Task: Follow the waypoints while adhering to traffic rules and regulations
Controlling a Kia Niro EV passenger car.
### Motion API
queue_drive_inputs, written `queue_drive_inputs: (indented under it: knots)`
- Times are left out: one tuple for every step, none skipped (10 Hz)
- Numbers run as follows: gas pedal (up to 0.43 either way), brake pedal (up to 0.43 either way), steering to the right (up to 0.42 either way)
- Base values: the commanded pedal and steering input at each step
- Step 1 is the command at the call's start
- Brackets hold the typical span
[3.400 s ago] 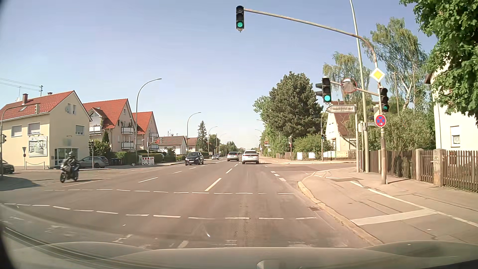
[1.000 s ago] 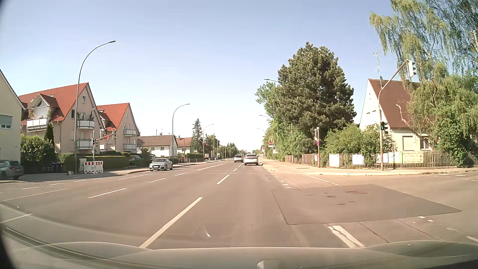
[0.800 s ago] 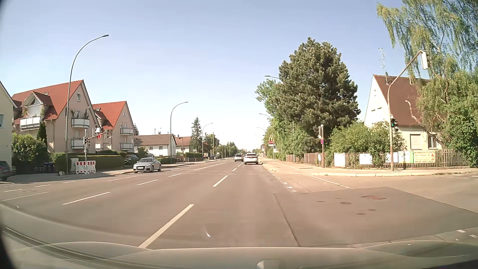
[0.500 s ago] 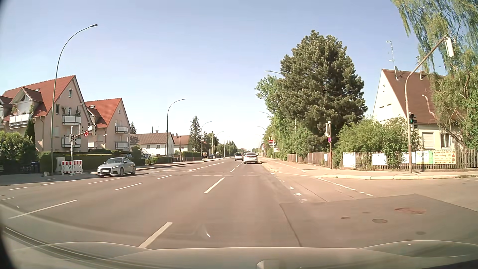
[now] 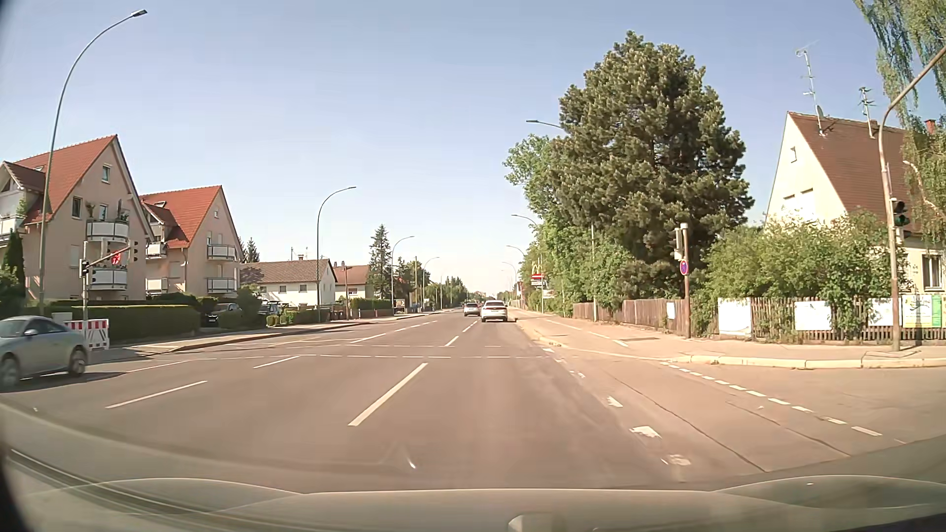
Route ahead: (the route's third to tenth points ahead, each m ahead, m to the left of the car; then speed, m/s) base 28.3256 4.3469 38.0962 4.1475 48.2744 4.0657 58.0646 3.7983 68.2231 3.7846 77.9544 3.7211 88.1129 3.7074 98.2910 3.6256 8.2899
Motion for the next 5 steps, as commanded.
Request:
queue_drive_inputs:
  knots:
    - [0.197, 0.000, -0.002]
    - [0.197, 0.000, -0.003]
    - [0.197, 0.000, -0.003]
    - [0.197, 0.000, -0.003]
    - [0.197, 0.000, -0.001]
